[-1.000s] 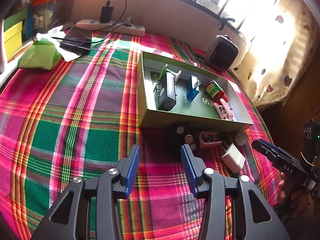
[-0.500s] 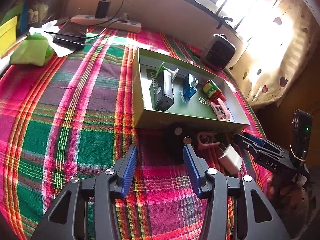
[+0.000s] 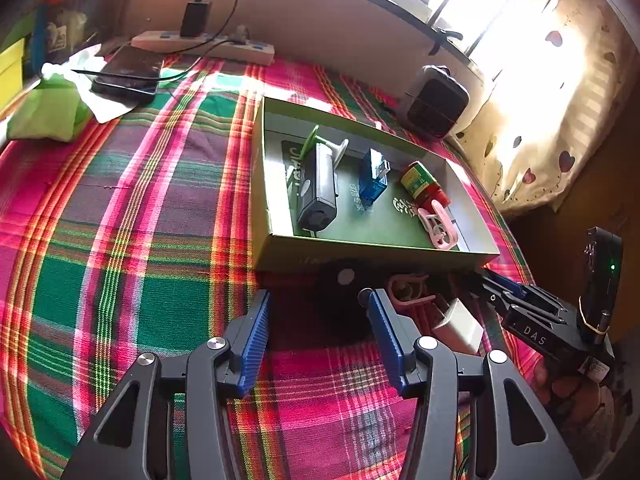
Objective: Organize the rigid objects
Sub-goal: 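Close the right gripper on the white round jar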
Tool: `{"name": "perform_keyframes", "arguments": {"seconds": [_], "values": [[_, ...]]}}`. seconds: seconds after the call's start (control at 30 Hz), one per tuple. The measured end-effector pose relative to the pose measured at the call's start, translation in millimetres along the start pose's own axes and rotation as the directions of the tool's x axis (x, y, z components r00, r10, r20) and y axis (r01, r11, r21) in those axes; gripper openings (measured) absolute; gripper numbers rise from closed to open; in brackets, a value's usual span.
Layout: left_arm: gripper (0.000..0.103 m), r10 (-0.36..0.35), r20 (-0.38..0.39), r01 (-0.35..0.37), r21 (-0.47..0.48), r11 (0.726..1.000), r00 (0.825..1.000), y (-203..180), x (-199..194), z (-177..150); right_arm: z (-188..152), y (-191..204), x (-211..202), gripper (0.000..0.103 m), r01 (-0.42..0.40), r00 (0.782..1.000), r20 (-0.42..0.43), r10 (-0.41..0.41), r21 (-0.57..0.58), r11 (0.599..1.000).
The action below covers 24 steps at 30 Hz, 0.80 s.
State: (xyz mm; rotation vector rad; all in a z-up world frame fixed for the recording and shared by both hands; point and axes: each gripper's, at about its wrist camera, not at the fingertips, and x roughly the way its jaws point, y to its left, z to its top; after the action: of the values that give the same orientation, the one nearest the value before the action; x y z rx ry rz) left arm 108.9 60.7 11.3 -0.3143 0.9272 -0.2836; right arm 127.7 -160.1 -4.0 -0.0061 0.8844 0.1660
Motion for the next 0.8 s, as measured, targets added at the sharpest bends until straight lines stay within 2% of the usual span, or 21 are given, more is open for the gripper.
{"name": "perform_keyframes", "arguments": {"seconds": [0.1,0.8], "values": [[0.05,0.007,-0.004,-0.007,0.013,1.0,1.0,-3,2,1,0,-2,0,0.029,0.002,1.0,0.006,-0.002,-0.002,1.0],[0.051,0.053,-0.001,-0.053,0.048,0.997,0.999,-23,11,2,-8,-17,-8,0.029,-0.038,0.999,0.019,0.038,0.037,0.999]]}}
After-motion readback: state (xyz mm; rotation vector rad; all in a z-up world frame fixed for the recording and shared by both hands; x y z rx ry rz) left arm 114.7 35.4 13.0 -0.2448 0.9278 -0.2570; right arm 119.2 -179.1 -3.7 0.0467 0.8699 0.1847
